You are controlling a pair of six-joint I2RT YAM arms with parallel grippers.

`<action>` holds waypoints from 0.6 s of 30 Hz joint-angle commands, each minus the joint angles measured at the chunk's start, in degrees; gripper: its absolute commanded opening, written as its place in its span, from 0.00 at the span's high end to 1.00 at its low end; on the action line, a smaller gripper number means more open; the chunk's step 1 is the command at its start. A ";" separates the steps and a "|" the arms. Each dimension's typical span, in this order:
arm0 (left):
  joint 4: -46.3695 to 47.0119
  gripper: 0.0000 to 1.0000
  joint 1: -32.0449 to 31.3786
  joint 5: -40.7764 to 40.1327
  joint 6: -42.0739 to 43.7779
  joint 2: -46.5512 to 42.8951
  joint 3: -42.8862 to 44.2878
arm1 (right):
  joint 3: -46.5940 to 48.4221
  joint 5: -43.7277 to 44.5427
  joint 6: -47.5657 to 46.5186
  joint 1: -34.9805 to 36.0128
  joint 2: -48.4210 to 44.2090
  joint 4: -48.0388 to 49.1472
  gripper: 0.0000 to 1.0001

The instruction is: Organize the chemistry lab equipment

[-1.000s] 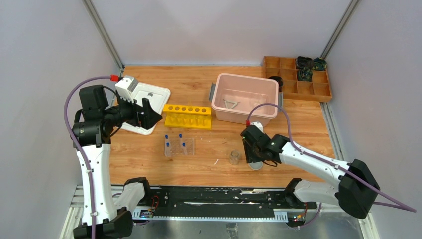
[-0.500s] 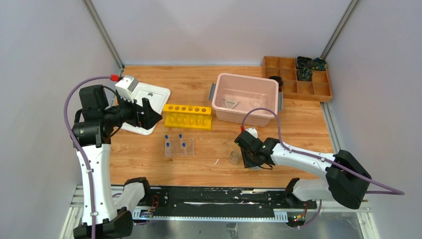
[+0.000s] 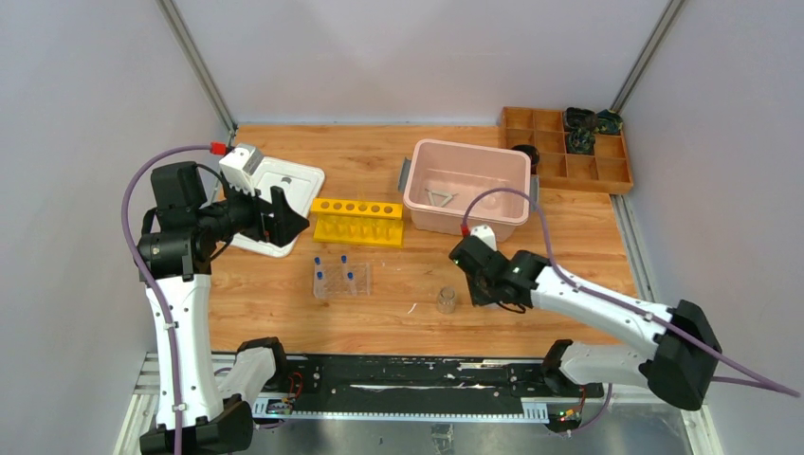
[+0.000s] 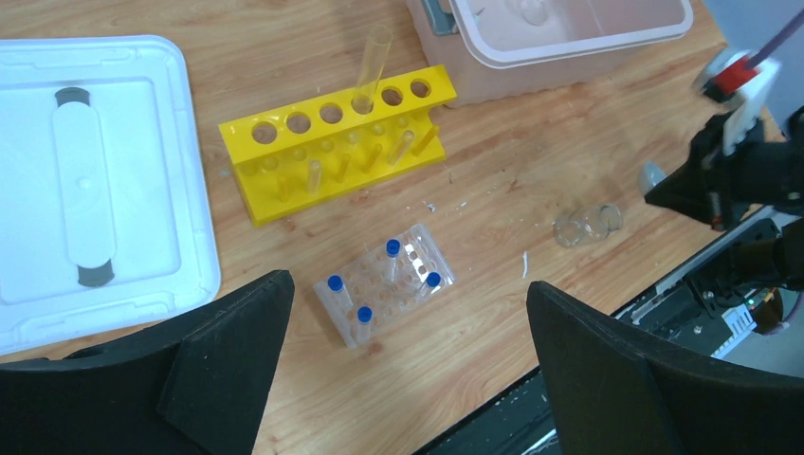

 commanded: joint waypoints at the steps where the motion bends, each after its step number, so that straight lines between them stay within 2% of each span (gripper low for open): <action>1: 0.05 0.00 -0.02 0.96 -0.69 -0.51 1.66 | 12.76 4.59 -6.19 0.29 -5.42 -7.59 1.00; 4: 0.05 0.00 -0.02 0.91 -0.74 -0.48 1.69 | 21.55 3.13 -10.12 -2.40 -4.90 -9.27 1.00; 8: 0.05 0.00 -0.03 1.05 -0.87 -0.54 1.50 | 33.07 -0.93 -15.72 -10.31 1.18 -9.75 1.00; 13: 0.05 0.00 -0.03 0.69 -0.78 -0.65 1.32 | 47.36 -5.99 -21.23 -20.19 14.57 -8.80 1.00; 18: 0.05 0.00 -0.02 0.22 -0.17 -1.04 1.31 | 55.74 -9.78 -22.54 -25.92 28.53 -8.95 1.00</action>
